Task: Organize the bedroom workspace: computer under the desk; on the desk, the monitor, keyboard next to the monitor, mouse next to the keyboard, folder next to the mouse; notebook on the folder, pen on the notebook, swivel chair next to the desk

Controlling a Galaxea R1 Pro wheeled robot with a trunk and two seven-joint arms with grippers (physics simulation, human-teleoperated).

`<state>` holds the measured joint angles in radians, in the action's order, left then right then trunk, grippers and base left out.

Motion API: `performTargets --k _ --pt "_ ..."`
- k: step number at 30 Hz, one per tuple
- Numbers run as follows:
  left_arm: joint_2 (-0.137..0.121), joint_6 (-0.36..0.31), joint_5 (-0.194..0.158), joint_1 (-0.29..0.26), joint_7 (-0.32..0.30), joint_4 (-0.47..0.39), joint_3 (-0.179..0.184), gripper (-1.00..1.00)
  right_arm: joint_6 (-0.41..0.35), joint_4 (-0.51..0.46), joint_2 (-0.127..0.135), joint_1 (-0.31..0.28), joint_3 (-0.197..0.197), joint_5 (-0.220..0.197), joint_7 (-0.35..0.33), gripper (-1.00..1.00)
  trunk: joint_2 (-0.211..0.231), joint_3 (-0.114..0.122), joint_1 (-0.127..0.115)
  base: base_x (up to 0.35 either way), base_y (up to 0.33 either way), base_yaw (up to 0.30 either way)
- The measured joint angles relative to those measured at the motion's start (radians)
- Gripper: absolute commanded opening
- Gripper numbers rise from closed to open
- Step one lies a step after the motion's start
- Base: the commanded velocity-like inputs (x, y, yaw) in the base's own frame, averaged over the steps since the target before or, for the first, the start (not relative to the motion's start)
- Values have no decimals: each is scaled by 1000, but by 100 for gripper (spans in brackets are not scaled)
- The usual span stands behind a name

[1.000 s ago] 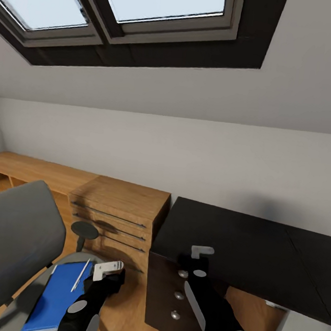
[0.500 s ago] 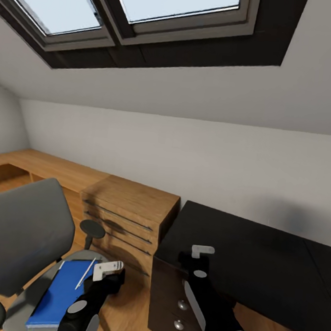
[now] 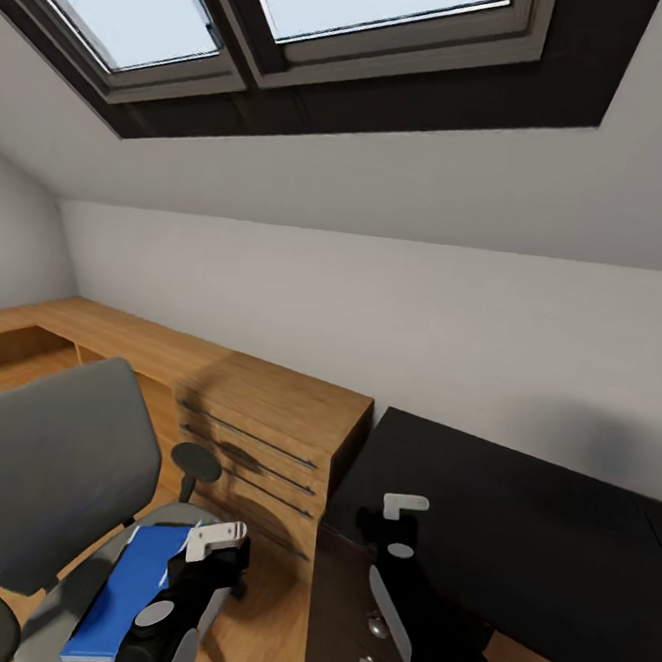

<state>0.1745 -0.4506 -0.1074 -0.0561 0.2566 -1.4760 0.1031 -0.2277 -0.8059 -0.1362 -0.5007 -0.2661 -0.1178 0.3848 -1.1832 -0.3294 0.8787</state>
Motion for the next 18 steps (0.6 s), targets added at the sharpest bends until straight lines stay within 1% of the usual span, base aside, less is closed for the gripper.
performTargets --k 2,6,9,12,18 --pt "0 0 0 0 0 0 0 100 0 7 0 0 -1 1 0 -100 0 0 0 318 116 0" --pt "0 0 0 0 0 0 0 100 0 15 0 0 -37 0 0 -100 0 0 0 319 54 0" --pt "0 1 0 0 0 0 0 100 1 30 0 0 -48 1 -1 -100 0 0 0 302 13 0" --pt "0 1 0 0 0 0 0 100 6 57 0 0 -54 1 -2 -100 0 0 0 134 4 0" --pt "0 -1 -1 0 0 -25 1 100 32 94 -1 0 -59 1 -2 -100 0 0 1 30 1 0"
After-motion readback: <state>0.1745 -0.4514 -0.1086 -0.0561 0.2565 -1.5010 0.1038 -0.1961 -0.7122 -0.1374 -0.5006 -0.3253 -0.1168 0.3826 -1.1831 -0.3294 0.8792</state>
